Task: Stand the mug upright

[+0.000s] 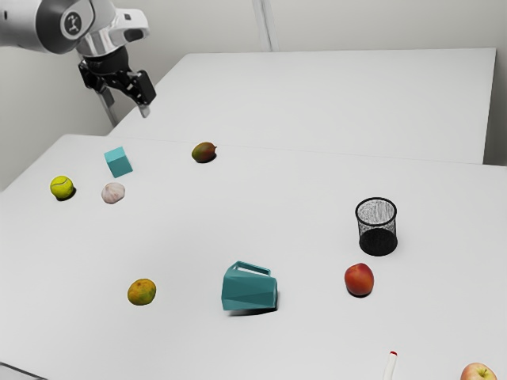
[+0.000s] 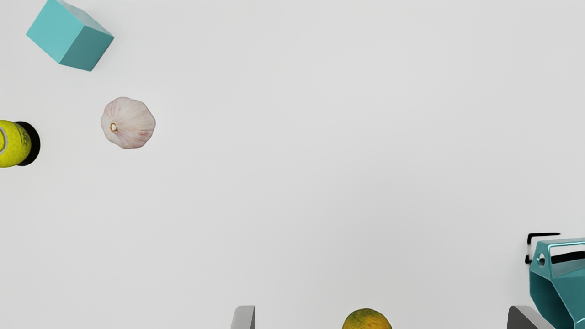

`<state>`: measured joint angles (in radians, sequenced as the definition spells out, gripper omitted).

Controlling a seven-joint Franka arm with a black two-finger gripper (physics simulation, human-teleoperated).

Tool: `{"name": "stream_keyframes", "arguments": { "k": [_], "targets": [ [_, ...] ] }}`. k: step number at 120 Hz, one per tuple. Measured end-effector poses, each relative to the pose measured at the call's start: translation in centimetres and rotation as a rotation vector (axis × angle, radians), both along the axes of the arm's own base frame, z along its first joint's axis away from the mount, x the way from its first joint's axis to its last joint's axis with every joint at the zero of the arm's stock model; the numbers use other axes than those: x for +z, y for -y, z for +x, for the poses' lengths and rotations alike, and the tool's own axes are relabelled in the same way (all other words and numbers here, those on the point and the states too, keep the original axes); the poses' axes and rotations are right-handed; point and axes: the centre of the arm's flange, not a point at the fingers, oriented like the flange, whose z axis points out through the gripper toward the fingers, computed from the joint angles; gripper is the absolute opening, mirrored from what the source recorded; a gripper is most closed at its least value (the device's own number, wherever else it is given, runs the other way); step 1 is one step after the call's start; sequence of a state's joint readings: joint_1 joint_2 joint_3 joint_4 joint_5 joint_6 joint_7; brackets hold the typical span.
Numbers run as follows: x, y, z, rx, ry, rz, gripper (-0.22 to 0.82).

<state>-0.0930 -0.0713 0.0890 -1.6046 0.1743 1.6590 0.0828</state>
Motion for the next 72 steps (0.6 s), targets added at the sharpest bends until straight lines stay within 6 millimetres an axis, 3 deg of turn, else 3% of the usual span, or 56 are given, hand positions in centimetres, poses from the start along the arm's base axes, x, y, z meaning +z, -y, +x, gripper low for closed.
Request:
{"name": "stream_keyframes", "arguments": {
  "k": [48,60,72],
  "targets": [
    [-0.2,0.1,-0.2,-0.016,0.011,-0.021,0.6],
    [-2.8,0.3,-0.4,-0.005,-0.042,-0.113,0.6],
    [-7.9,-1.7,-0.9,0.076,-0.136,-0.294,0.6]
  ]
}}
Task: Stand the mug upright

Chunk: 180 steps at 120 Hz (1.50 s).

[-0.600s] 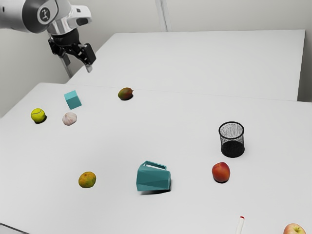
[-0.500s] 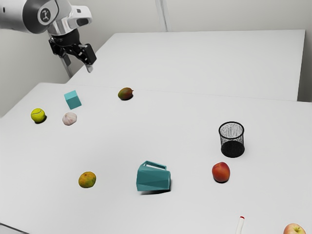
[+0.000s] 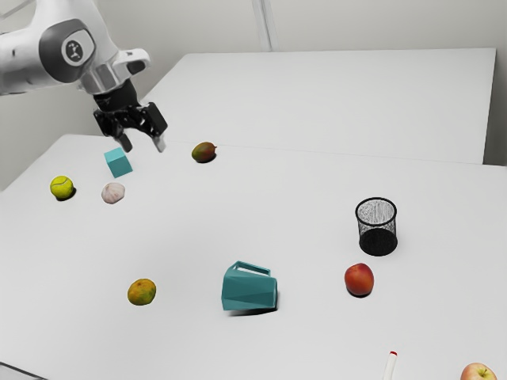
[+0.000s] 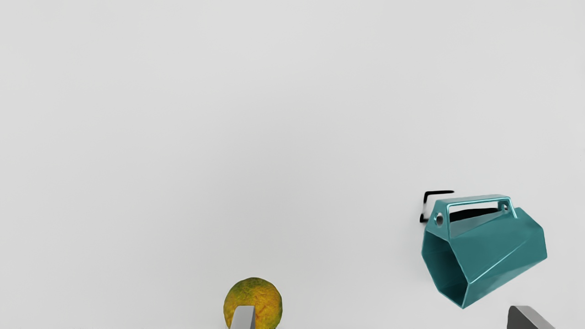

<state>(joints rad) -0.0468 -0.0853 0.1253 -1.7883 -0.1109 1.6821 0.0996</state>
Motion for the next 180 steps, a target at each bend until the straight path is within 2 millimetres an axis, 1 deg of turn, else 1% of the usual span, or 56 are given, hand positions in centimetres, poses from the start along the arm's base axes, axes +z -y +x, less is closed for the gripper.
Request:
{"name": "stream_keyframes", "arguments": {
  "k": [7,14,24,42,59,73,88,107,120,137,165,180],
  "targets": [
    [-3.0,-1.0,-0.5,0.049,-0.054,-0.088,0.6],
    [-5.8,-1.1,-0.8,0.08,-0.107,-0.162,0.6],
    [-9.3,-0.2,-1.0,0.099,-0.171,-0.23,0.6],
    [-16.0,1.9,-2.3,0.135,-0.309,-0.339,0.6],
    [-21.1,3.6,-3.8,0.172,-0.422,-0.418,0.6],
    [-23.8,3.9,-4.2,0.214,-0.476,-0.469,0.6],
    [-25.9,4.1,-4.7,0.257,-0.517,-0.52,0.6],
    [-27.9,6.2,-4.6,0.274,-0.549,-0.568,0.6],
    [-28.4,7.2,-4.5,0.281,-0.552,-0.59,0.6],
    [-29.7,8.8,-4.4,0.29,-0.568,-0.617,0.6],
    [-30.3,10.8,-4.0,0.303,-0.563,-0.654,0.6],
    [-30.7,11.3,-3.9,0.313,-0.559,-0.668,0.6]
  ]
}}
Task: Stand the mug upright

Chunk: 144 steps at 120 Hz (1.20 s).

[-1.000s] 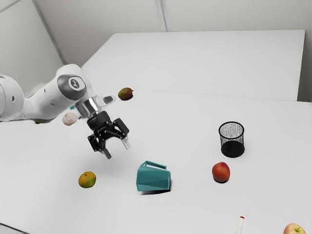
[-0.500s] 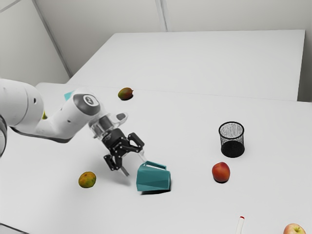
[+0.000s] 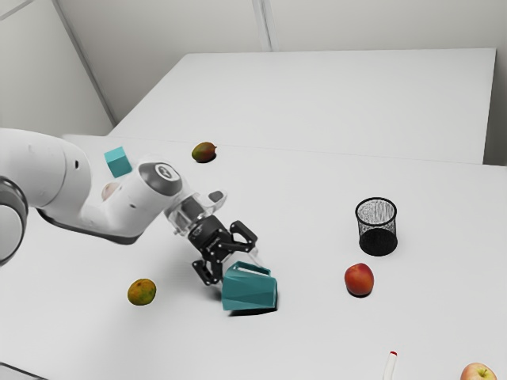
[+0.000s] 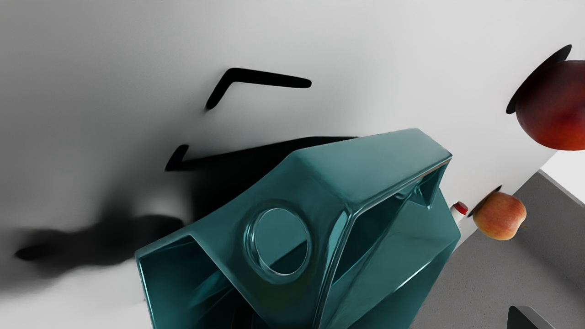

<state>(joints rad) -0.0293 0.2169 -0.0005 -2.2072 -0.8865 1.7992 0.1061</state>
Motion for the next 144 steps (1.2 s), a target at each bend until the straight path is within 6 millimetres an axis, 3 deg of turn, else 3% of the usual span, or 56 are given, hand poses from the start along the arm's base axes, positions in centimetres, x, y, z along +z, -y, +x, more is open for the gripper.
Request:
{"name": "stream_keyframes", "arguments": {
  "k": [4,25,45,96,129,144],
  "targets": [
    [0.1,0.1,0.1,0.003,0.003,-0.001,0.57],
    [1.0,1.1,0.6,-0.009,0.023,0.006,0.12],
    [2.9,1.6,1.5,-0.013,0.059,0.012,-0.07],
    [5.5,4.7,2.1,-0.087,0.098,0.083,-0.17],
    [10.6,5.4,4.2,-0.323,0.286,0.373,-0.18],
    [12.0,5.1,5.1,-0.413,0.348,0.505,-0.18]
  ]
}}
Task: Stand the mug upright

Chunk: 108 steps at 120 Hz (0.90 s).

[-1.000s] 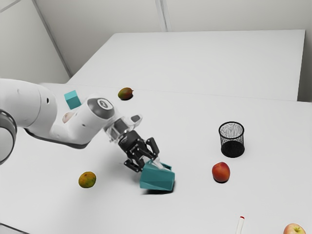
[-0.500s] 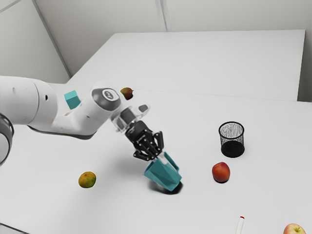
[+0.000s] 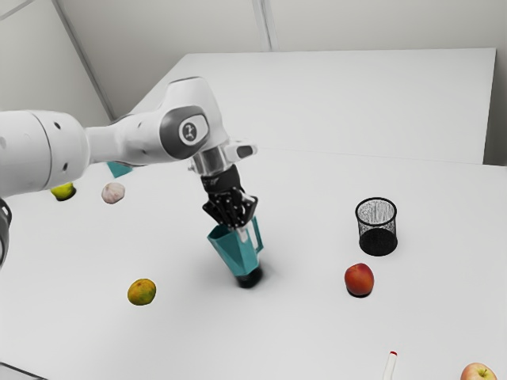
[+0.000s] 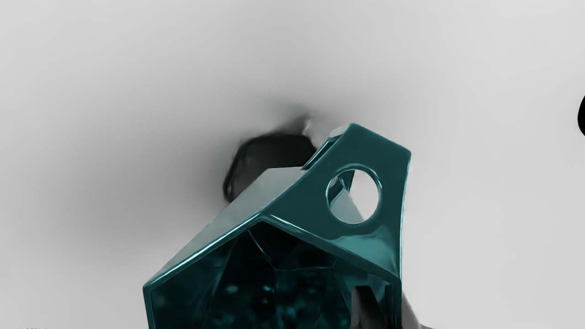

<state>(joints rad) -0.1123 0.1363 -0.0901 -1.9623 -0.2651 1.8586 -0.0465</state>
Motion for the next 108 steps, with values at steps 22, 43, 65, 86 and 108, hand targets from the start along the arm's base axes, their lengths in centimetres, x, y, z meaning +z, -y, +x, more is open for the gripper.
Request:
{"name": "stream_keyframes", "arguments": {
  "k": [22,43,65,86,108],
  "targets": [
    [0.1,-1.3,0.5,-0.074,0.061,0.154,-0.18],
    [0.3,-1.9,1.1,-0.113,0.122,0.235,-0.18],
    [0.3,-2.2,1.6,-0.142,0.172,0.284,-0.18],
    [-0.1,-2.4,1.9,-0.161,0.202,0.308,-0.18],
    [-1.7,-2.3,2.0,-0.174,0.206,0.315,-0.18]
  ]
}}
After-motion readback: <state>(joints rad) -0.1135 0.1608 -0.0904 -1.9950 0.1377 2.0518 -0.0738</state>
